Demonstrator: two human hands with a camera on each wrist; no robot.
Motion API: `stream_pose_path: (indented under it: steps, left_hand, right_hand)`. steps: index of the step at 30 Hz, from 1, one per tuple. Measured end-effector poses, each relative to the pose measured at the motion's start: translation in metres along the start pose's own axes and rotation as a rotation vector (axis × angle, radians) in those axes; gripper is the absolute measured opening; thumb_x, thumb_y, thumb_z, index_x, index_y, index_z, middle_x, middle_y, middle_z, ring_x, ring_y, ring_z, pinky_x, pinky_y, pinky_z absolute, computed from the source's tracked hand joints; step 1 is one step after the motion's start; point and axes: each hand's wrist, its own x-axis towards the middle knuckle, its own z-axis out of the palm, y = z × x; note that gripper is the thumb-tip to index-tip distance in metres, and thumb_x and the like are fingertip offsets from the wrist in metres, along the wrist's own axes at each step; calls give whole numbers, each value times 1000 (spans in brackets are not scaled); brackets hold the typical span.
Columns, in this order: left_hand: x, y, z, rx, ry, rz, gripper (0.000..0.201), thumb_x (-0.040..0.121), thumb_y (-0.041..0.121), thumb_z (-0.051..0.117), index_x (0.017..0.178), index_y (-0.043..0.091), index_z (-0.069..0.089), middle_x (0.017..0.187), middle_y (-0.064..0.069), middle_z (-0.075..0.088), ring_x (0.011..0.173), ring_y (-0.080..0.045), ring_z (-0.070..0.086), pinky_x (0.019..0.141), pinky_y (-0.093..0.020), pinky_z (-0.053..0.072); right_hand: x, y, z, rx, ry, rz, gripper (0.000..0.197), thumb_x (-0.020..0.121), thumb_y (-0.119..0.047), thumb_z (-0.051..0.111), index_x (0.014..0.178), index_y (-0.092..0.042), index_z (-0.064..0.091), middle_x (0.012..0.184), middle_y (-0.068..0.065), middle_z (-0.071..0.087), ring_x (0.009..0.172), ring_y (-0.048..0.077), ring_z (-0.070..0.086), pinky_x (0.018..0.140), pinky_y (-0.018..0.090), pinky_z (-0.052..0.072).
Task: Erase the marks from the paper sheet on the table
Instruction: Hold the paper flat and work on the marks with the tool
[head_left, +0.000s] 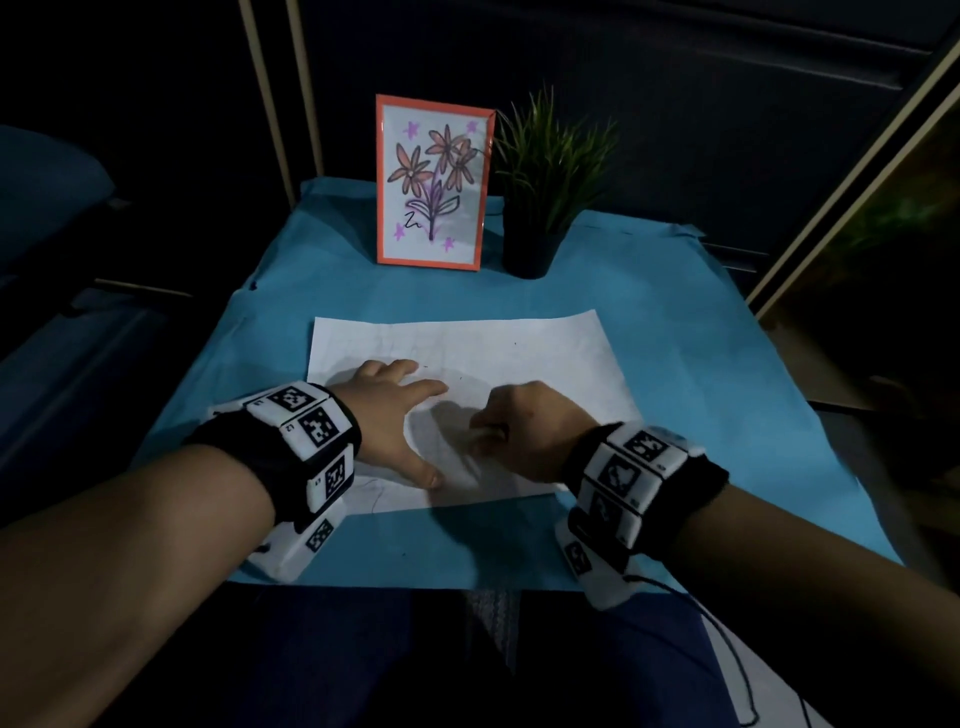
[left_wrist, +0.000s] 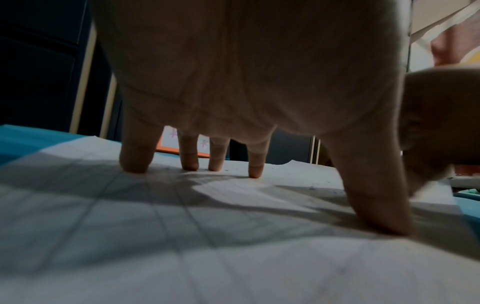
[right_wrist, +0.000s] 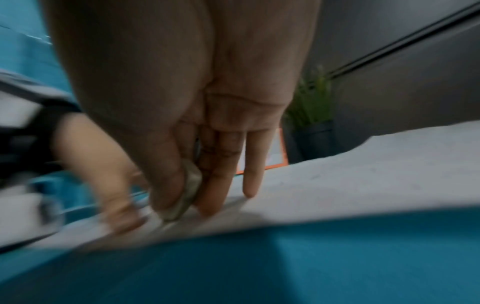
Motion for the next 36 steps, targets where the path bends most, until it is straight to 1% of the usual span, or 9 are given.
stream_pose_path:
  steps: [4,9,14,19,23,25,27,30,36]
  left_hand:
    - [-1,0,0,-5,-10,-3,108,67,70,69,151,42,7,161,6,-8,147,-24,-5,117,-45,16]
    - [-2,0,0,-3,14,11,106,68,70,69,151,42,8,161,4,-6,147,-24,-3,116,-43,15]
    - [-2,-1,0,-15,-11,2,108,67,68,71,151,42,8,161,5,-7,147,-24,-5,118,-46,15]
    - [-2,0,-1,-4,-5,8,106,69,69,69,151,42,8,161,4,-6,147,-25,-4,118,-45,15]
    - [-2,0,-1,8,-24,-1,109,66,69,71,151,42,7,161,5,-6,146,-24,-3,117,-47,18]
    - [-2,0,-3,13,-25,4,109,65,70,71,151,42,9,161,6,-3,146,-23,0,117,-47,20]
    - [-2,1,-5,31,-17,15,109,64,73,69,150,41,11,160,5,3,145,-24,6,115,-47,23]
    - [-1,2,-8,50,11,23,111,61,74,70,149,36,16,154,5,17,139,-23,17,111,-46,31]
    - [-1,1,-5,33,36,-1,122,58,75,71,152,27,10,156,7,12,142,-20,13,113,-43,29]
  right_hand:
    - [-15,-6,3,3,-85,-85,23,89,-30,57,97,-15,72,97,4,66,89,22,58,78,30,45]
    - [6,-4,-4,19,2,55,26,89,-32,56,106,-20,71,107,3,68,99,23,60,78,24,41]
    - [-17,-10,2,20,-119,-47,24,90,-32,56,101,-18,72,95,1,62,89,19,56,76,26,42]
    - [4,-6,-4,23,1,57,25,88,-33,55,98,-19,73,100,3,69,95,22,61,80,28,48]
    - [-12,-10,2,-1,-130,-33,21,89,-31,56,96,-20,73,95,2,66,88,19,58,77,28,46]
    - [-13,-11,1,-11,-162,-55,19,88,-30,56,90,-22,73,93,2,66,87,19,57,77,30,47]
    - [0,-6,-5,3,-94,3,18,87,-31,56,79,-26,71,93,0,67,87,21,58,77,29,46]
    - [18,2,-12,38,-22,95,21,86,-31,59,95,-18,74,100,3,70,94,21,61,84,32,50]
    - [-6,-8,-1,-20,-153,-58,24,88,-33,55,92,-16,72,91,4,66,85,21,57,77,32,47]
